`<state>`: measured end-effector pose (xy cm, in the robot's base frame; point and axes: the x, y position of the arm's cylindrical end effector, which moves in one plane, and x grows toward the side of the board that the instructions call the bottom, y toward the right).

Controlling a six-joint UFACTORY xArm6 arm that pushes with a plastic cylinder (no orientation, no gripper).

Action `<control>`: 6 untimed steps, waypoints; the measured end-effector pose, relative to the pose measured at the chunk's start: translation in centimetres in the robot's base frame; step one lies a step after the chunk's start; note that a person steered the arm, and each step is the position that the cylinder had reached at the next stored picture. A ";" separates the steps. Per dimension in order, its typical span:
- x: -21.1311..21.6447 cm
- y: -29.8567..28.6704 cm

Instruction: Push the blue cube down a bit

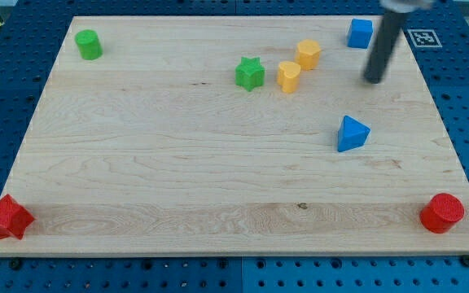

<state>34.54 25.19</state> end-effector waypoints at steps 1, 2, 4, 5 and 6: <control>-0.3 0.8; -4.4 2.9; -14.4 3.8; -14.9 1.3; -14.2 -3.8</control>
<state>20.33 21.40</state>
